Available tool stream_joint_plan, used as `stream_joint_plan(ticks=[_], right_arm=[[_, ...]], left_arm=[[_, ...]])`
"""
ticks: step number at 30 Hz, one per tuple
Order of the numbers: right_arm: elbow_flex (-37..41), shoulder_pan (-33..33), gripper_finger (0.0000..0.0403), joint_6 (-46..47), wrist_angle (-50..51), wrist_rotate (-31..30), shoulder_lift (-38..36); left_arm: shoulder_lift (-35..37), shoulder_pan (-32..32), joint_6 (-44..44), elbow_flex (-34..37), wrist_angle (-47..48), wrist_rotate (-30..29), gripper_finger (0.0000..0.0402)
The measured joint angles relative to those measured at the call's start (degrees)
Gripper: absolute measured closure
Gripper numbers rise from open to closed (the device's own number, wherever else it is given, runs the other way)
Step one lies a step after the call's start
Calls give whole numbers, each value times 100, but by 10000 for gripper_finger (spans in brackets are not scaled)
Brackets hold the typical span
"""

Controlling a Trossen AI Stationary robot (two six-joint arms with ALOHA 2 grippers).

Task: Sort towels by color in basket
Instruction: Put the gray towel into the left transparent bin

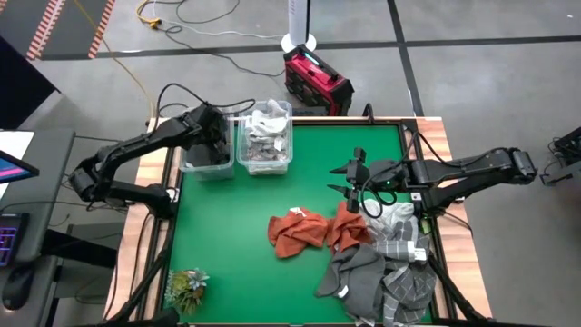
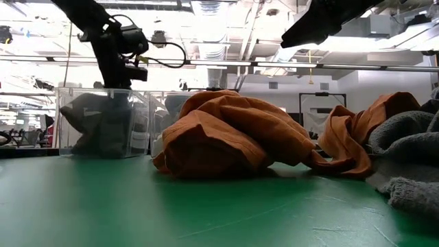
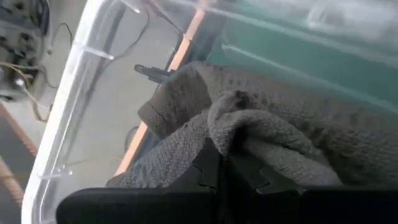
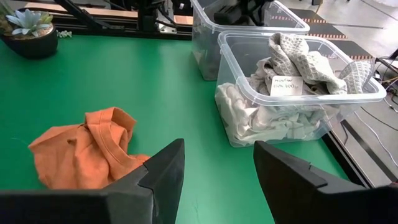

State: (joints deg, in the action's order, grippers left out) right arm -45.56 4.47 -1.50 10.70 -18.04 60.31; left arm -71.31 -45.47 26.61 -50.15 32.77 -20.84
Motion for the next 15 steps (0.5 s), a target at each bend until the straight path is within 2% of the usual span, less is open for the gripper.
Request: stream_joint_plan(ticks=[5, 9, 15], right_arm=[[0, -2, 181, 2, -1, 0, 0], [0, -2, 181, 2, -1, 0, 0], [0, -2, 181, 2, 0, 0, 0]], left_arm=[[0, 0, 784, 443, -398, 14, 397], [0, 0, 1329, 838, -575, 276, 397], [0, 47, 1455, 1361, -720, 716, 397]])
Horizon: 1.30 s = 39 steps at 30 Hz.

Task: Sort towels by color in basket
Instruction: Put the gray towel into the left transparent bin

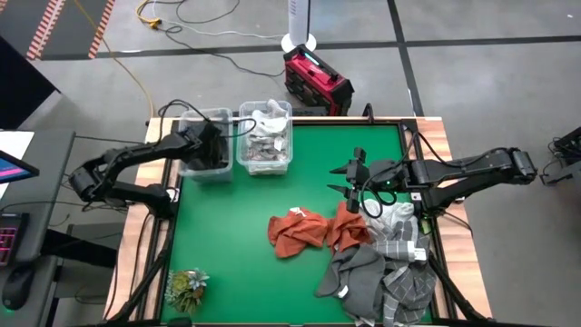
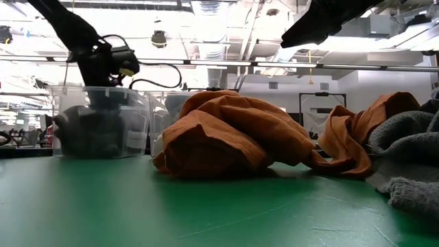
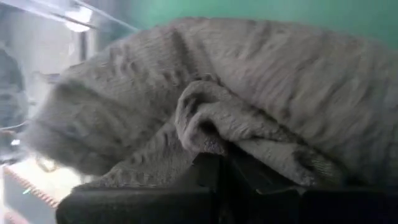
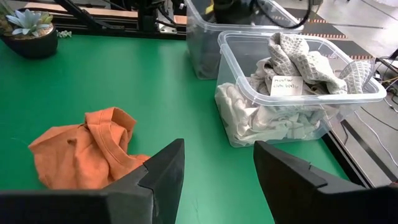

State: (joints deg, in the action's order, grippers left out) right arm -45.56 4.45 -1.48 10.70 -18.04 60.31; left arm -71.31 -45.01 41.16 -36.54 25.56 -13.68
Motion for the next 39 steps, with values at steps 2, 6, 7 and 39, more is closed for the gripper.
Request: stream_joint_plan(ticks=[2, 6, 7, 39], right_arm=[[0, 0, 181, 0, -2, 0, 0], [0, 0, 181, 0, 0, 0, 0], [0, 0, 181, 0, 0, 0, 0], [2, 0, 181, 0, 20, 0, 0]], left_arm=[[0, 43, 21, 126, 2, 159, 397], [2, 164, 112, 259, 19, 187, 397], [2, 193, 103, 260, 31, 187, 397], [4, 623, -803, -2603, 2920, -1464, 222]])
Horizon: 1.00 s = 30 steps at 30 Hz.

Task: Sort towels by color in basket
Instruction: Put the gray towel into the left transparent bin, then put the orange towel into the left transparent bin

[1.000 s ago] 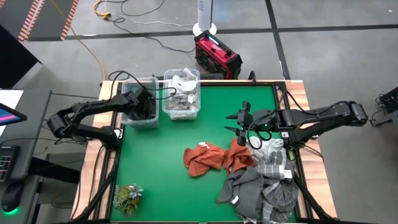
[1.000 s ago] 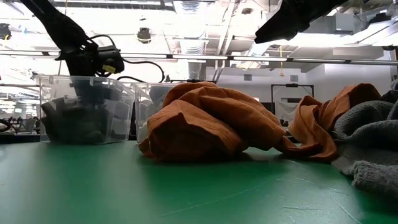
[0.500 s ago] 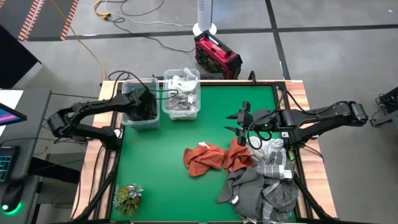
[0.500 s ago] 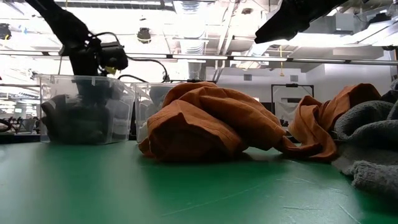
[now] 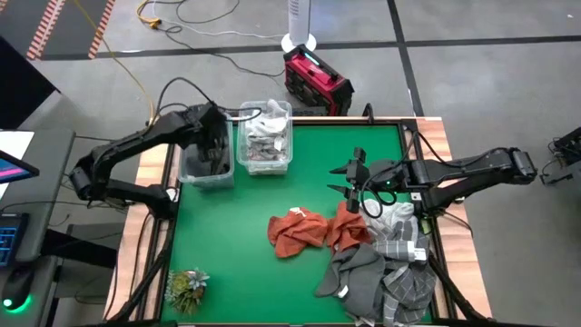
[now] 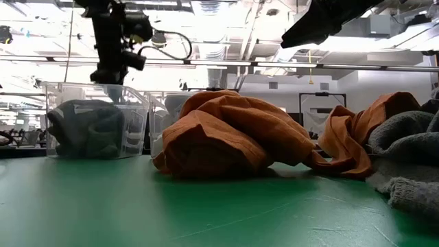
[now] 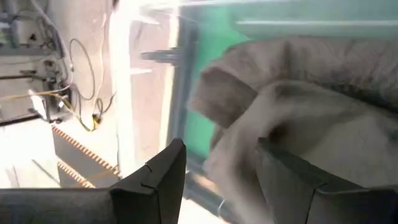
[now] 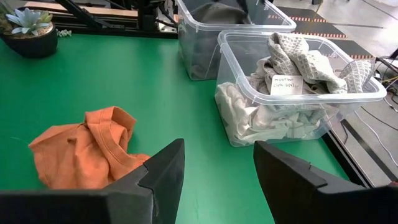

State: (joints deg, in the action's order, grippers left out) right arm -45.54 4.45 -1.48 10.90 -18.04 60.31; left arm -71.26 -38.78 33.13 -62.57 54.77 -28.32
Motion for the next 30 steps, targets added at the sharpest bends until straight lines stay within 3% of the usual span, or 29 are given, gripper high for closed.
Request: stream_joint_plan(ticks=[7, 11, 21, 30], right_arm=[[-1, 0, 181, 0, 3, 0, 0], [-2, 0, 181, 0, 4, 0, 0], [-2, 0, 181, 0, 9, 0, 0], [-2, 0, 181, -15, 55, -2, -2]], left_arm=[[2, 342, -158, -750, 428, -127, 222], [7, 739, -313, -943, 398, 508, 223], [-15, 2884, -103, -949, -873, 1310, 223], [-988, 3919, -1530, -949, -1556, 1969, 223]])
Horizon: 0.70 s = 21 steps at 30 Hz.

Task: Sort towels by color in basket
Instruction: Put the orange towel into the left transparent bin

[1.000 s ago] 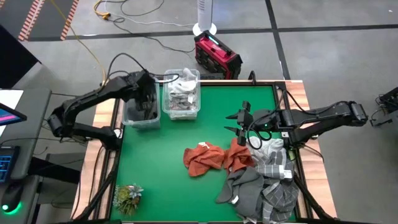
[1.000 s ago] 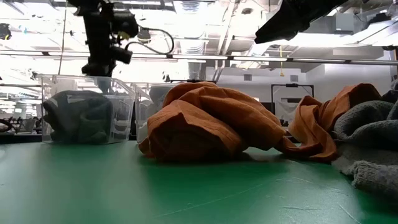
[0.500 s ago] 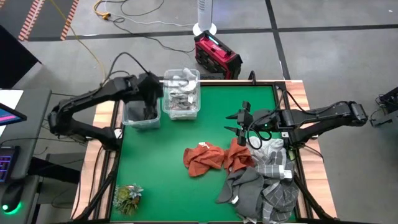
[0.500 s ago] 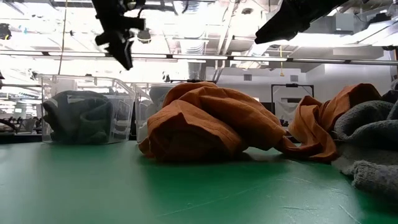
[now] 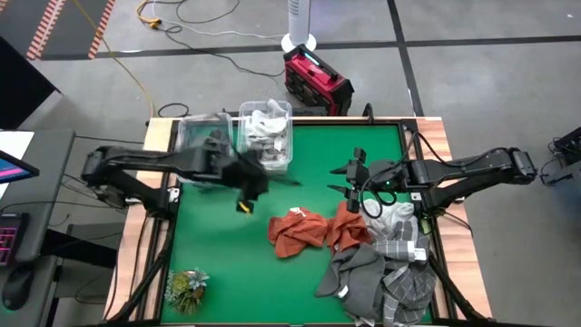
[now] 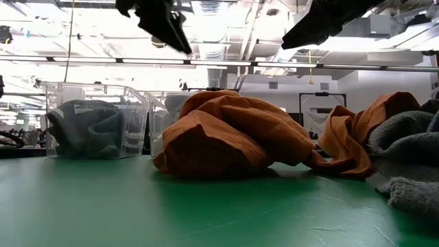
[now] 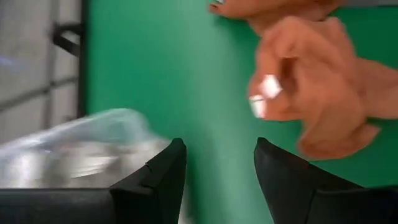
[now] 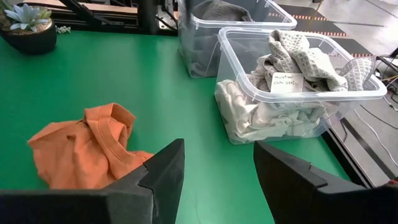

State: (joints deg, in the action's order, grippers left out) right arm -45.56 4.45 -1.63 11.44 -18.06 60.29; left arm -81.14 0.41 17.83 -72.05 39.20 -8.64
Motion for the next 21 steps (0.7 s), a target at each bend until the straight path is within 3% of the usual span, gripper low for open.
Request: stream_joint_plan(ticks=[9, 16, 21], right_arm=[[1, -7, 181, -72, 31, 0, 0], [0, -7, 181, -142, 66, -2, 0], [1, -7, 181, -140, 53, -2, 0]], left_arm=[[-1655, 549, -486, 0, -796, 610, 223], [-2064, 556, -775, 0, -1248, 1499, 223], [-2110, 559, -748, 0, -1452, 1603, 227]])
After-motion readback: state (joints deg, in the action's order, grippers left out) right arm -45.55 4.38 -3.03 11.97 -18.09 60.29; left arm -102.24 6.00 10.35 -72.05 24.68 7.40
